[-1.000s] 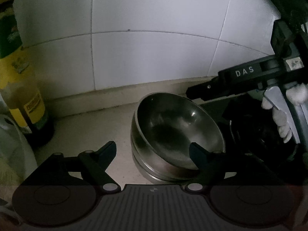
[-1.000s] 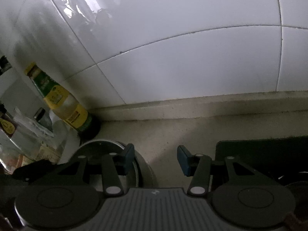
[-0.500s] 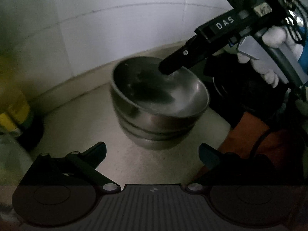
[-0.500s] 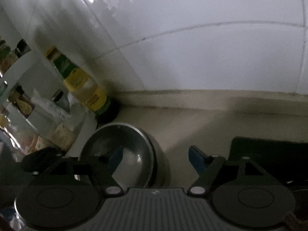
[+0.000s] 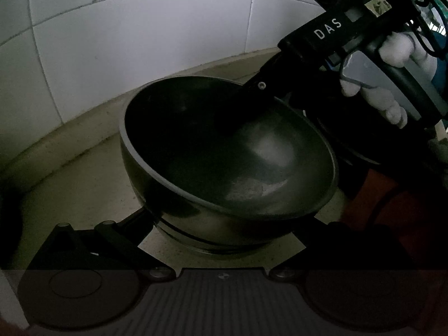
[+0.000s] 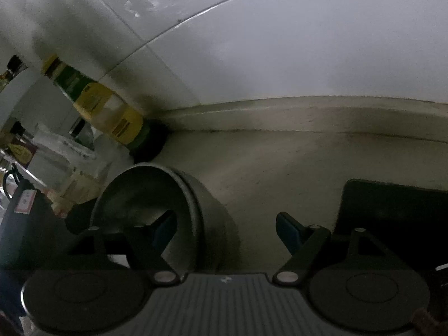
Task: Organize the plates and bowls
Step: 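Lift the held steel bowl off the counter with both tools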
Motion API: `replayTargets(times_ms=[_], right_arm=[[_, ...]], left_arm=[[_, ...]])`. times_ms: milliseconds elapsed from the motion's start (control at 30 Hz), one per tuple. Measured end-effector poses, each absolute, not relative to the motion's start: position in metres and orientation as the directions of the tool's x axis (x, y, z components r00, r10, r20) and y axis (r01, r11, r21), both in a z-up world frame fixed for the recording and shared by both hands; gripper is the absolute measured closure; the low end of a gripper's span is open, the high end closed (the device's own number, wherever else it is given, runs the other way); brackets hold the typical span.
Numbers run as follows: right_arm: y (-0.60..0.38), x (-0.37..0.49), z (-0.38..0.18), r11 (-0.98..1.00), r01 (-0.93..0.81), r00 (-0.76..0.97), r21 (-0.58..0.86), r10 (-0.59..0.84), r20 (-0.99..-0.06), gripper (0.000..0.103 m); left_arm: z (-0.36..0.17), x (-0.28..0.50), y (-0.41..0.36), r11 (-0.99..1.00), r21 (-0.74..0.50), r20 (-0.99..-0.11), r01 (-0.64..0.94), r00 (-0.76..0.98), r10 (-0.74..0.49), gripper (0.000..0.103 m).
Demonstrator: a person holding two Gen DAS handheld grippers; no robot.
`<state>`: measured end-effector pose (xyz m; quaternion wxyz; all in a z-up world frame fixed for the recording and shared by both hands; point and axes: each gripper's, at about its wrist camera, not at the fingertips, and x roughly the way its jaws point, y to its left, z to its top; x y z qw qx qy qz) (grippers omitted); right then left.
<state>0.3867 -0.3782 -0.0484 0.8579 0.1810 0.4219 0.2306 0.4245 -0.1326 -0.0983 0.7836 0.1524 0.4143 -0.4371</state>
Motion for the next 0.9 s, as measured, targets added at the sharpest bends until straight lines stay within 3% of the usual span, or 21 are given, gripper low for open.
replayTargets(times_ms=[200, 600, 700, 900], right_arm=[[-0.378, 0.387, -0.048, 0.816, -0.247, 0.533, 0.522, 0.564, -0.630, 0.030], [-0.366, 0.399, -0.066, 0.781, -0.254, 0.463, 0.571, 0.617, -0.637, 0.030], [-0.365, 0.399, -0.066, 0.769, -0.255, 0.468, 0.586, 0.628, -0.621, 0.035], [-0.365, 0.397, -0.065, 0.769, -0.235, 0.485, 0.594, 0.623, -0.614, 0.035]], left_arm=[[-0.104, 0.430, -0.131, 0.571, -0.135, -0.780, 0.810, 0.268, -0.566, 0.000], [-0.119, 0.430, -0.147, 0.559, -0.023, -0.785, 0.829, 0.331, -0.524, 0.000], [-0.119, 0.432, -0.150, 0.580, -0.010, -0.784, 0.815, 0.354, -0.510, 0.000], [-0.115, 0.427, -0.155, 0.597, 0.010, -0.798, 0.802, 0.366, -0.479, 0.000]])
